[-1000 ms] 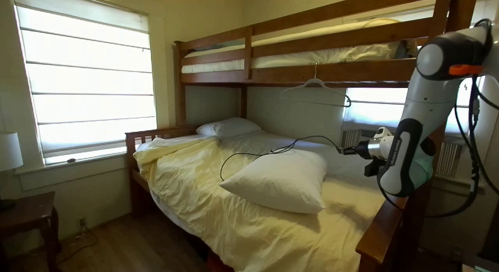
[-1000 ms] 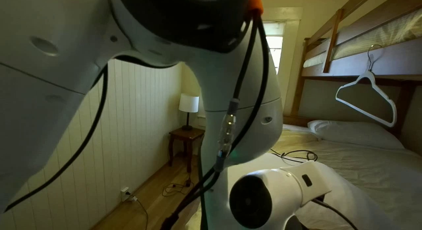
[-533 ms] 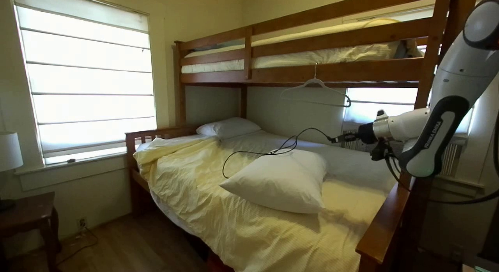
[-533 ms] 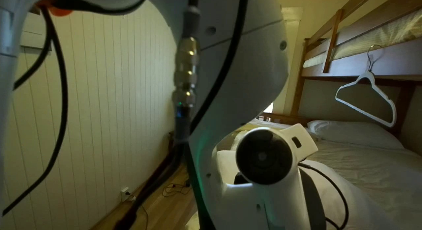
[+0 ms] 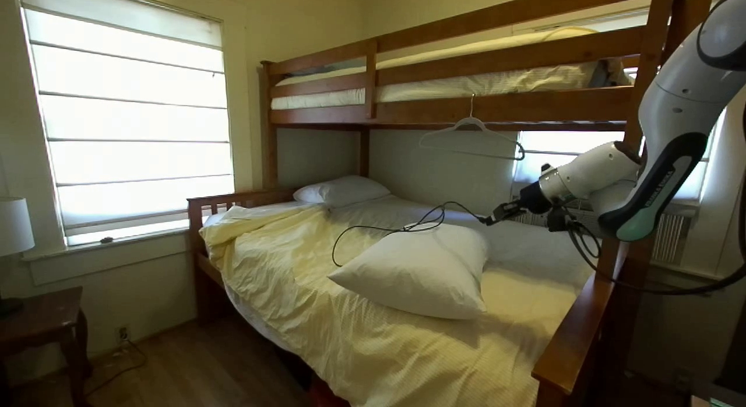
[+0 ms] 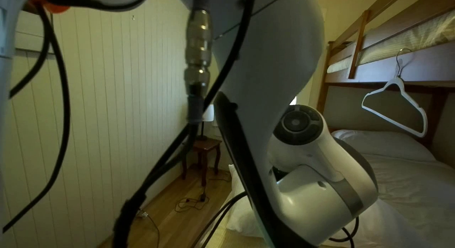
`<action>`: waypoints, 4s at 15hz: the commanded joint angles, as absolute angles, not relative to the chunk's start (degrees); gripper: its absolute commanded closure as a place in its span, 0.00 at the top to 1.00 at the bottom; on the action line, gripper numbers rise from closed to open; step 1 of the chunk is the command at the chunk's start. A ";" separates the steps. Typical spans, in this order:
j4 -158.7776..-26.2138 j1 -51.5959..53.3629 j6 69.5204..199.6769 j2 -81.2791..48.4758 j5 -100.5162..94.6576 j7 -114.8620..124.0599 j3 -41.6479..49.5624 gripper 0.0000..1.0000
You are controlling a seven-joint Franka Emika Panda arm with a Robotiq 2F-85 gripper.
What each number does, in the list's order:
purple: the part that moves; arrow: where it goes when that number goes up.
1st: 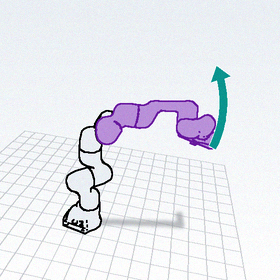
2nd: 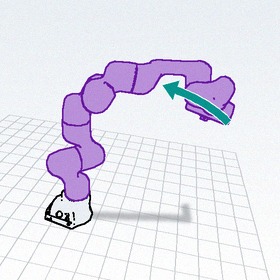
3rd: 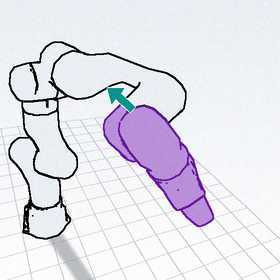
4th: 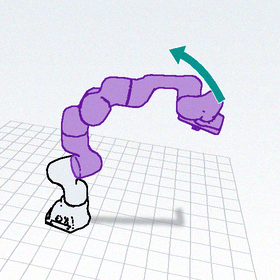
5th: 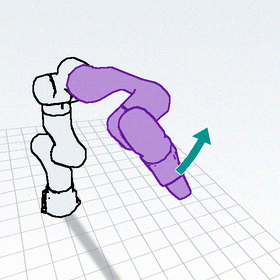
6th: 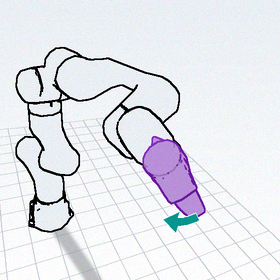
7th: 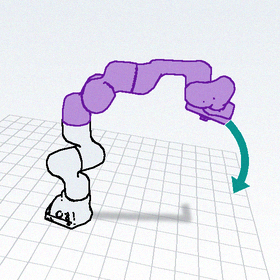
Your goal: Pick up the black cable from the pillow then set it back down on the pillow.
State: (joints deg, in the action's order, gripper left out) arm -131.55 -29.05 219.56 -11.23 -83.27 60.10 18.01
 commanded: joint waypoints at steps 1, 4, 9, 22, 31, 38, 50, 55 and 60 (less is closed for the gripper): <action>-129.36 -29.25 220.83 -12.52 -83.29 62.42 18.01 0.06; -125.24 -29.33 222.87 -15.33 -83.35 65.28 17.95 0.06; -117.47 -27.33 213.33 -16.16 -84.57 79.97 16.98 0.02; -85.45 -5.63 239.18 -36.69 -121.34 127.67 42.11 0.02; -60.99 -4.18 241.94 -45.78 -125.44 151.13 47.84 0.57; -59.14 -6.05 227.75 -45.38 -116.67 150.32 46.69 1.00; -60.52 1.80 213.44 -48.01 -114.86 158.47 56.30 1.00; -59.74 7.99 209.95 -54.38 -109.81 157.56 67.84 1.00; -62.19 13.01 219.82 -61.89 -103.76 157.11 83.22 1.00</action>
